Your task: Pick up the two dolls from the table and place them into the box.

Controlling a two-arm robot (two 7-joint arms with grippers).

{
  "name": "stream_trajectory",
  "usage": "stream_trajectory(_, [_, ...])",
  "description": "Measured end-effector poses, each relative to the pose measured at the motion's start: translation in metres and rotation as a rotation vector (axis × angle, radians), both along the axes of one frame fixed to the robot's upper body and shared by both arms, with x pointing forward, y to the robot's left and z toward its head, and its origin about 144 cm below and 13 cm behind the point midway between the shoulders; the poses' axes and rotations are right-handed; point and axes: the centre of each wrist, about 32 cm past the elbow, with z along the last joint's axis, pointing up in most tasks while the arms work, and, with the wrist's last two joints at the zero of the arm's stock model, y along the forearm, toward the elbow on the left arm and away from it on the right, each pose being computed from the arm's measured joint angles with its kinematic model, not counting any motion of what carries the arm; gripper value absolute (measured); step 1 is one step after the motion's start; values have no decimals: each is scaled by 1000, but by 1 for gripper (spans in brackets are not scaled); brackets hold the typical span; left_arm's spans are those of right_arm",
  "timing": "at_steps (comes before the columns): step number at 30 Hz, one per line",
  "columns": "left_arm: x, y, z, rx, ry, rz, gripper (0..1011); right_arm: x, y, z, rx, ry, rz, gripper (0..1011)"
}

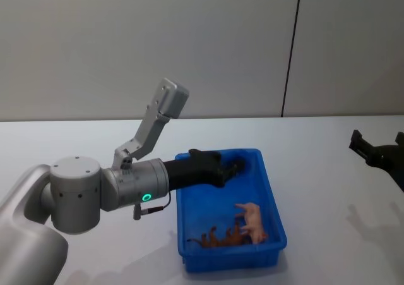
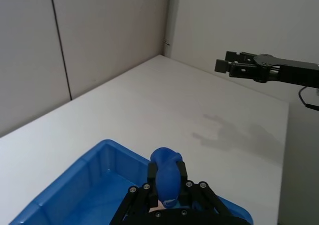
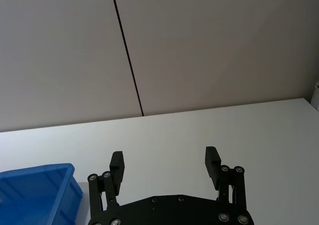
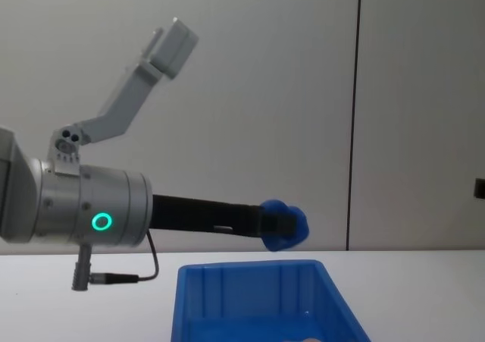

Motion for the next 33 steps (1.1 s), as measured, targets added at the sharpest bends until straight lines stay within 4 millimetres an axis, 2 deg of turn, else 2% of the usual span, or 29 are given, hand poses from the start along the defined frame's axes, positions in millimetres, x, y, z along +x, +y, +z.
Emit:
stream_trajectory(5, [-2,3,2,-2,-27,34,300,0,0,0,0,0,0,1000])
stream_trajectory(6, [-3,4,2,-3,-34,42,368,0,0,0,0,0,0,1000])
stream_trajectory(8, [-3,4,3,-4,-40,49,406,0,0,0,0,0,0,1000])
stream_trajectory(25, [-6,8,6,-10,-75,92,939,0,0,0,0,0,0,1000])
stream_trajectory(29, [-6,9,7,-11,-78,96,1001,0,0,0,0,0,0,1000])
stream_trajectory(33, [-7,10,7,-11,-91,110,1001,0,0,0,0,0,0,1000])
